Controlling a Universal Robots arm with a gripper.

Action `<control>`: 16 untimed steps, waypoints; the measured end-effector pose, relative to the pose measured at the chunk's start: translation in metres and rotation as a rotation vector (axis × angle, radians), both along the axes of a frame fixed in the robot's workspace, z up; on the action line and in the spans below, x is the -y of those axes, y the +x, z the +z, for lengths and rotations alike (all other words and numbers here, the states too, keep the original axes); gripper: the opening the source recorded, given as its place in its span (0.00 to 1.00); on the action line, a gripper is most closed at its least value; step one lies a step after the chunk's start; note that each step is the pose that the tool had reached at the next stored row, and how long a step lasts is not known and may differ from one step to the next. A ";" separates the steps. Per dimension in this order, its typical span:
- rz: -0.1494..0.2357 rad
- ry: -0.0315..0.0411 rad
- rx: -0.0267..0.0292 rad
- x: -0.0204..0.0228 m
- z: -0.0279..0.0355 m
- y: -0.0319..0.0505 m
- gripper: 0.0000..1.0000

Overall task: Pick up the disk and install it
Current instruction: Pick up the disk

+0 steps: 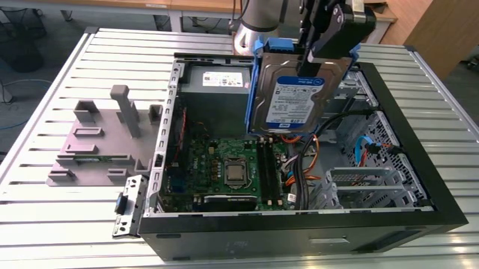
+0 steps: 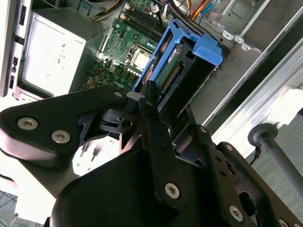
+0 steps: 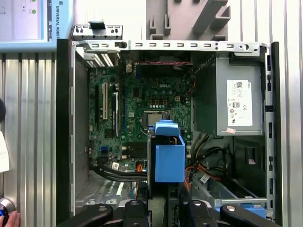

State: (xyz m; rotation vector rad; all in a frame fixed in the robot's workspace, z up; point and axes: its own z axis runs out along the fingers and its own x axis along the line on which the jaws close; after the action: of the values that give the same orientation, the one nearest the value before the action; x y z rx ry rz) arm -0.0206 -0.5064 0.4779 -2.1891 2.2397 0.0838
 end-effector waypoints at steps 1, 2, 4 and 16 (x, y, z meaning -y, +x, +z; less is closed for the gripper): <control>0.000 0.0000 0.0000 0.0000 0.0000 0.0014 0.35; 0.000 0.0000 -0.0001 0.0000 0.0000 0.0028 0.35; 0.000 0.0000 0.0000 0.0000 0.0000 0.0050 0.35; 0.000 0.0000 0.0000 0.0078 -0.0001 0.0062 0.35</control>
State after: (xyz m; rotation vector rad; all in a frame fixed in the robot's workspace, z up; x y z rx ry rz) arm -0.0145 -0.5142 0.4779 -2.1891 2.2397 0.0838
